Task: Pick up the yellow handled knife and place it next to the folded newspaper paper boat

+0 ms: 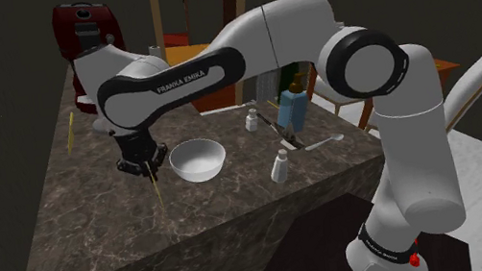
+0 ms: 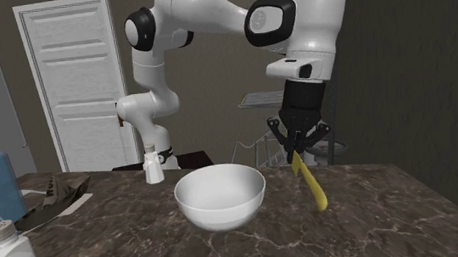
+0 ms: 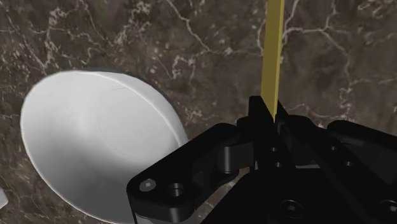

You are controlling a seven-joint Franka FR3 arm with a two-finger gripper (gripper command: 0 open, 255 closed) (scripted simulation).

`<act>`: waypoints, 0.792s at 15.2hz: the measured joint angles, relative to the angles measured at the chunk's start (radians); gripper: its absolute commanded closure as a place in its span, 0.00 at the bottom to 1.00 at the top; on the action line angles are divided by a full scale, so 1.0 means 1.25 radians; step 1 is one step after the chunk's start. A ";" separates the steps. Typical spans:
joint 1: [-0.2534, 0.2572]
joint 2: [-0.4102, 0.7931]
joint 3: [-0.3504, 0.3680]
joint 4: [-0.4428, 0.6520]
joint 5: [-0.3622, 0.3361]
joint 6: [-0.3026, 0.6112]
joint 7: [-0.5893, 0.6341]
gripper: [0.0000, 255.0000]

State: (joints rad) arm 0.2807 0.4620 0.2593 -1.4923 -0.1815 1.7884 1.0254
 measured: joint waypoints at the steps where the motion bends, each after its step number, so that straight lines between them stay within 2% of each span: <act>1: 0.001 0.000 0.000 0.012 0.000 -0.012 -0.001 1.00; 12: 0.007 -0.016 0.004 0.102 0.007 -0.117 -0.009 1.00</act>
State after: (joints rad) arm 0.2897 0.4416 0.2648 -1.3648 -0.1728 1.6418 1.0140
